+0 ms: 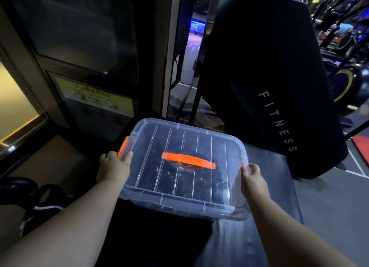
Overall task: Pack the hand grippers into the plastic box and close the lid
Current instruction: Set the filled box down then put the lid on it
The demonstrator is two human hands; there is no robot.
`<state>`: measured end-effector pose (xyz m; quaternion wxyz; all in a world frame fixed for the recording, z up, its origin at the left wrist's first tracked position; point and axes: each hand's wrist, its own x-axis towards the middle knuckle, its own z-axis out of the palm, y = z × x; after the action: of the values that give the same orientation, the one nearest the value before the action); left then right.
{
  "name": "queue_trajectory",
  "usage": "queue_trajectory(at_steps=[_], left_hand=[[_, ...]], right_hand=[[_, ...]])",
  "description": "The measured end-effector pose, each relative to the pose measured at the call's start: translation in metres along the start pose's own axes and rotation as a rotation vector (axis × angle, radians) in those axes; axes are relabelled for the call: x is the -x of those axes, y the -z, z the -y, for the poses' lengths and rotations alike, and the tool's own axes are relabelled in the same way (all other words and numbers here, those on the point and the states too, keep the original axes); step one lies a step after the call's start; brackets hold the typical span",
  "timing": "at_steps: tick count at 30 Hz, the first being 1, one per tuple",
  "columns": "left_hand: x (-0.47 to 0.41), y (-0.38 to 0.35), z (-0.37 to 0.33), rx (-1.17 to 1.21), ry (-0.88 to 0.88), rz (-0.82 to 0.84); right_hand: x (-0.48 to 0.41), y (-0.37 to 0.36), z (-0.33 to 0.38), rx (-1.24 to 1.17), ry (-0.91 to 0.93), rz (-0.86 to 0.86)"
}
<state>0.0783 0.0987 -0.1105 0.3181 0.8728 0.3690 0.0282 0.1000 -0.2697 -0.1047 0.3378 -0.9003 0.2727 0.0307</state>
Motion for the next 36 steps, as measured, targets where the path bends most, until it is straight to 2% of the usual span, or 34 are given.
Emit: queue_trajectory(at_steps=[8,14,18,24,36], left_hand=[[0.0102,0.0035,-0.0043,-0.119,-0.141,-0.112],[0.0103,0.0033,-0.0043,-0.109,-0.135,-0.11],[0.0099,0.0021,-0.0032,-0.103,-0.123,-0.107],[0.0086,-0.0003,-0.0022,-0.09,-0.116,-0.105],[0.0081,0.0024,-0.004,-0.077,-0.108,-0.063]], right_hand=[[-0.0012,-0.0018,-0.0019,0.076,0.001,-0.022],[-0.0009,-0.0027,0.0011,0.213,-0.063,-0.123],[-0.0033,-0.0025,0.0017,0.248,-0.097,-0.109],[-0.0065,-0.0022,-0.0008,0.148,-0.066,-0.061],[-0.0011,-0.0027,0.0009,0.178,0.028,-0.107]])
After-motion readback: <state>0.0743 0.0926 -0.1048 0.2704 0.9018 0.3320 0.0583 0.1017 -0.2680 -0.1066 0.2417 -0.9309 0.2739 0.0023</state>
